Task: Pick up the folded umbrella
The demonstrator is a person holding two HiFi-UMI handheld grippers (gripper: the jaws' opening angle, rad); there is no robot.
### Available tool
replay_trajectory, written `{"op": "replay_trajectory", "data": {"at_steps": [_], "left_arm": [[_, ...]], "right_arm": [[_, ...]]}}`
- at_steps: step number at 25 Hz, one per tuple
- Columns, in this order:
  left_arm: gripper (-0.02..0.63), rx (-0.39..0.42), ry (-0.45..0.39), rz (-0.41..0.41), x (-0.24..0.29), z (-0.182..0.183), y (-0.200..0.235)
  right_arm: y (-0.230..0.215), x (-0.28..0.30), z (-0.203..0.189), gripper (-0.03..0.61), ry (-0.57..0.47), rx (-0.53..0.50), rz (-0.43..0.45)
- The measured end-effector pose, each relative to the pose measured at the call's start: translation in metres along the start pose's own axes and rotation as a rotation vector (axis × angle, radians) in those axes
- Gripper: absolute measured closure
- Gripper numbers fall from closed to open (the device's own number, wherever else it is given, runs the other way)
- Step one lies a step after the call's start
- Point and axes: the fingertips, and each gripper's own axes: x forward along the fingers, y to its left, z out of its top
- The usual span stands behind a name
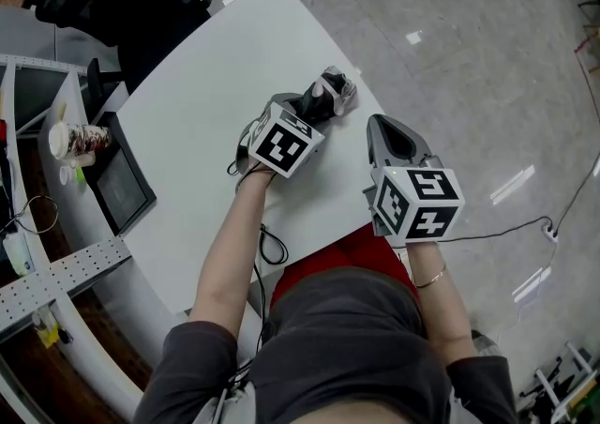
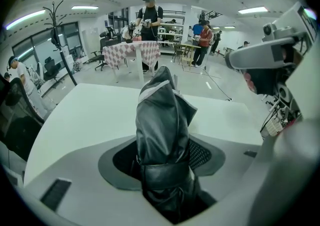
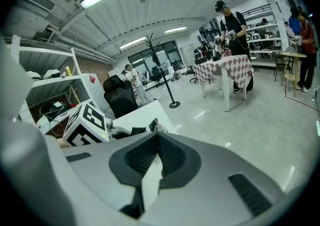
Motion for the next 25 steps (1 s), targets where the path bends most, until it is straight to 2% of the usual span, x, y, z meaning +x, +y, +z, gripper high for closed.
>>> {"op": "replay_trajectory", "data": {"at_steps": [5,10,16,25], "left_arm": [[0.374,0.042,-0.01,0.023,0.0,0.001,-0.003],[0.382,0.038,-0.022,0.031,-0.003,0.0,-0.004],[0.383,0.0,-0.083,0.004,-0.009,0.015,-0.015],[0.383,-0.001,-0.18,-0.014,-0.024,0.039,-0.029]], "right_arm": [[0.002,-0.002,0.0,0.56,-0.004,-0.003,-0.003],[0.004,-0.007,0.002,0.56,-0.014,-0.006,-0.018],[-0.002,-0.018,0.005,0.56,-0.033,-0.004,-0.051],[-0.002,-0.039,0.004,0.56,-0.071,0.005,-0.11]]}}
